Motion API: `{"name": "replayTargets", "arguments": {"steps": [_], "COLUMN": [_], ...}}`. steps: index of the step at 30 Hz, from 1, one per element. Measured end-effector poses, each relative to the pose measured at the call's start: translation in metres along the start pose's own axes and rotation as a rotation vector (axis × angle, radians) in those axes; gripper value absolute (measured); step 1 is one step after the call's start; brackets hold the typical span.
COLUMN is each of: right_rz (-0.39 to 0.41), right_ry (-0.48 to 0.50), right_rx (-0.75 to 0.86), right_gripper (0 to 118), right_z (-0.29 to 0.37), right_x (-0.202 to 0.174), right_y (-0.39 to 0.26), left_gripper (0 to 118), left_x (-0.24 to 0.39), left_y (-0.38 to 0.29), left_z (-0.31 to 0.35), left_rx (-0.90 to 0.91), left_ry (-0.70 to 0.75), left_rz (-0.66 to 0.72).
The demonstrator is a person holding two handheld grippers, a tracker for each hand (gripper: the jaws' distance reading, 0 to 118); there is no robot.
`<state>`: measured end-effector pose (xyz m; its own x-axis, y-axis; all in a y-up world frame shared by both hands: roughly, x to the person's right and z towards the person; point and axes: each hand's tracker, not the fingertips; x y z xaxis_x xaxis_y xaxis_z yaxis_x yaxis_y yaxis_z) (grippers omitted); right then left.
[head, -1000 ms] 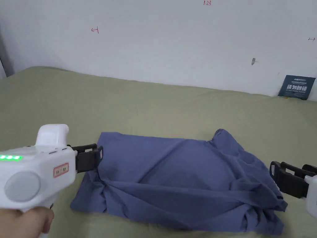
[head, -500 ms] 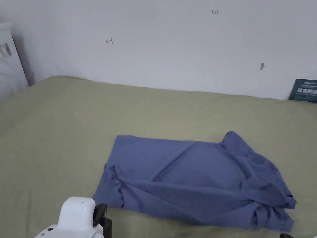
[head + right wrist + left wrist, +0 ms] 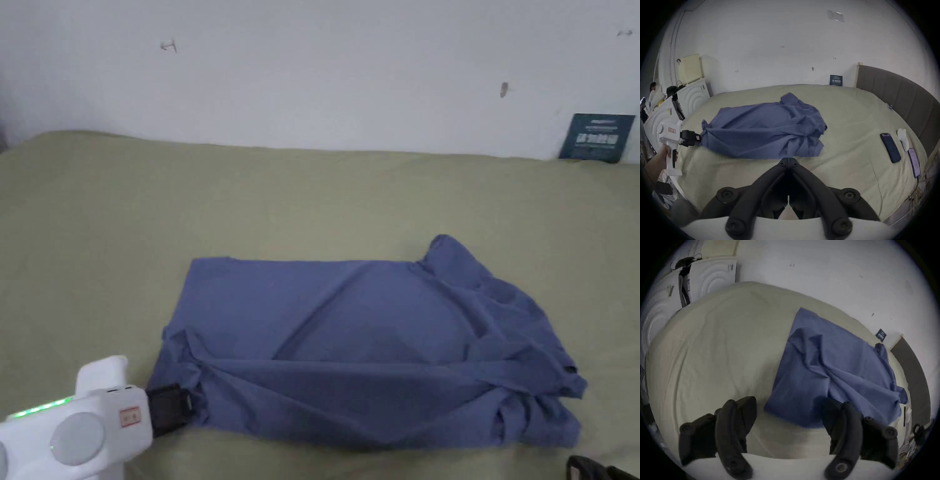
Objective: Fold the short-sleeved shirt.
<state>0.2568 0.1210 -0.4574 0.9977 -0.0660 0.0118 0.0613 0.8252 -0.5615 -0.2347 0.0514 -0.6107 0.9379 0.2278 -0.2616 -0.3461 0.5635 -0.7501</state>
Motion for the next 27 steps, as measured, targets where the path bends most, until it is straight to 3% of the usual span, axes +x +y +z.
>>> {"name": "replayTargets", "arguments": {"steps": [1,2,3,4,5,9,15,16,17,18,19,27], "right_rz": [-0.014,-0.033,-0.053,-0.085,-0.094,-0.123,-0.033,-0.028,-0.012,0.041,0.080,-0.010], "right_ry": [0.000,0.001,-0.003,0.001,0.012,-0.019,-0.031,-0.012,-0.001,-0.021,-0.069,0.004], "right_rx": [-0.004,-0.009,-0.022,-0.064,-0.103,-0.157,-0.217,-0.211,-0.211,-0.238,-0.213,-0.116], "right_gripper": [5,24,53,84,95,95,94,89,54,6,7,7], "right_z": [-0.005,-0.012,-0.022,-0.034,-0.046,-0.103,-0.160,-0.162,-0.162,-0.164,-0.159,-0.103], "right_x": [0.007,0.013,0.020,0.028,0.034,0.056,0.055,0.054,0.053,0.049,0.045,0.052], "right_y": [0.001,0.001,0.001,0.004,0.006,0.015,0.026,0.024,0.022,0.023,0.021,0.038], "left_gripper": [66,11,3,3,3,3,3,3,3,3,3,3], "left_x": [-0.002,-0.003,-0.008,-0.014,-0.015,-0.011,0.004,0.006,0.006,0.002,0.003,-0.014], "left_y": [0.000,-0.005,-0.005,-0.004,-0.006,-0.009,-0.014,-0.014,-0.015,-0.013,-0.013,0.003], "left_z": [0.004,0.013,0.018,0.019,0.021,0.016,0.034,0.035,0.036,0.034,0.035,0.048], "left_rx": [0.029,0.093,0.136,0.145,0.152,0.095,0.118,0.113,0.116,0.119,0.118,0.155], "left_ry": [-0.011,-0.009,-0.018,-0.084,-0.107,-0.063,-0.053,-0.055,-0.053,-0.056,-0.058,-0.129], "left_rz": [0.022,0.051,0.090,0.144,0.176,0.064,0.026,0.019,0.014,0.012,0.001,0.018]}}
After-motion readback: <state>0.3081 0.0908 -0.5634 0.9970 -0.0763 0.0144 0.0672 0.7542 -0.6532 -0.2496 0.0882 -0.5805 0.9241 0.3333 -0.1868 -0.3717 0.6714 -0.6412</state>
